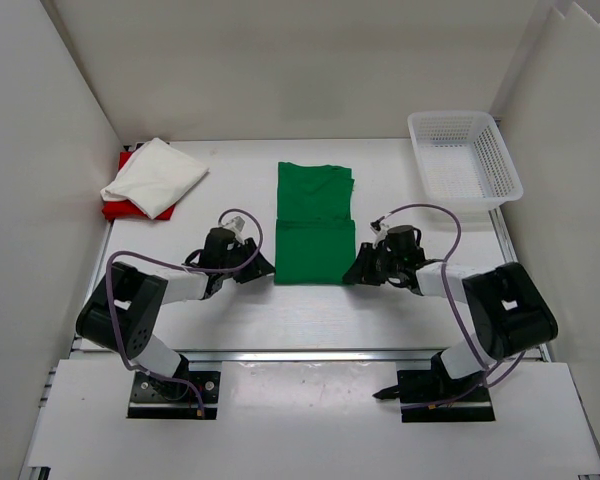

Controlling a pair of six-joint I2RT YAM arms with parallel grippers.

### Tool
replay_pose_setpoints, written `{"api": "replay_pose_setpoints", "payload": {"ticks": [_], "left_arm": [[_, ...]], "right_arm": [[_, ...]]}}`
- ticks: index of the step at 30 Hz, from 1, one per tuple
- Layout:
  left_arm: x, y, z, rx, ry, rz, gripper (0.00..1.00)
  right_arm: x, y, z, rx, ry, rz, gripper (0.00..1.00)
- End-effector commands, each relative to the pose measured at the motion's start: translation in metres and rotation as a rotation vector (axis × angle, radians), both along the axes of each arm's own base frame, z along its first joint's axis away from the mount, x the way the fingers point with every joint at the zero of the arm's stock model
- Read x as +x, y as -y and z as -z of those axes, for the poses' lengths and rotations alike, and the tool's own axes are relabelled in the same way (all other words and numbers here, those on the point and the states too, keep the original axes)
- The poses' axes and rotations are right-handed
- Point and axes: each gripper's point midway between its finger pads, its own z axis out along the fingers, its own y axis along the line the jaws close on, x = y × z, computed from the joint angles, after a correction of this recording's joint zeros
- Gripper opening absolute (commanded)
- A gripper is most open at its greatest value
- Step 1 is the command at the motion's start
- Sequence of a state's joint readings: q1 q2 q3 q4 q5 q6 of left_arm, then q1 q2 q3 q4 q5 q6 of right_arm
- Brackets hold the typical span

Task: Fold and stack the t-shirts
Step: Fold the folded rectangular tshirt in 1/3 of the way, then grab one side of the 2/3 rectangular tshirt with both arms

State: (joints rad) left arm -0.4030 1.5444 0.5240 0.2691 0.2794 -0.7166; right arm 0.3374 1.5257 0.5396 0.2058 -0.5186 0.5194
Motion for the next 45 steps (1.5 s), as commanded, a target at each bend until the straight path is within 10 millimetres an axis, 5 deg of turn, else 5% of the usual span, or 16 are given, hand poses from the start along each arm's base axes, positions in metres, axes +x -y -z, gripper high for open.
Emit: {"api": "replay_pose_setpoints", "payload": {"ticks": [1,6,13,19,21,24,27,31,37,41,45], "left_arm": [[-0.005,-0.006,0.002,0.041,0.013,0.017,0.48],[-0.012,0.005,0.009,0.018,-0.021,0.053,0.50],[-0.037,0.007,0.025,0.067,-0.055,0.103,0.46],[-0.043,0.011,0.036,0.058,-0.082,0.114,0.38],[-0.040,0.014,0.034,0.042,-0.082,0.115,0.29],[-0.040,0.020,0.027,0.008,-0.075,0.125,0.01],[-0.046,0.018,0.021,0.023,-0.064,0.133,0.00],[-0.077,0.009,0.015,0.039,-0.077,0.178,0.00],[-0.168,-0.020,0.023,0.090,-0.187,0.233,0.00],[-0.159,-0.009,-0.026,-0.044,-0.078,0.210,0.00],[-0.091,-0.002,-0.096,-0.039,0.085,0.174,0.00]], "right_arm": [[0.006,0.006,-0.026,0.024,0.101,0.004,0.22],[0.004,0.030,-0.019,-0.019,0.095,0.073,0.37],[-0.007,0.023,0.005,-0.015,0.021,0.039,0.41],[-0.002,0.017,0.011,0.021,-0.007,0.039,0.20],[-0.001,0.017,0.012,0.022,-0.003,0.039,0.10],[-0.006,0.016,0.009,0.023,0.004,0.039,0.02],[-0.012,0.014,0.004,0.015,0.021,0.033,0.00],[-0.053,0.014,0.009,-0.023,0.006,-0.004,0.00],[-0.140,0.013,0.015,-0.085,-0.076,-0.061,0.00],[-0.139,0.004,-0.029,-0.015,-0.003,-0.065,0.00],[-0.078,0.010,-0.087,0.023,0.127,-0.048,0.00]]}}
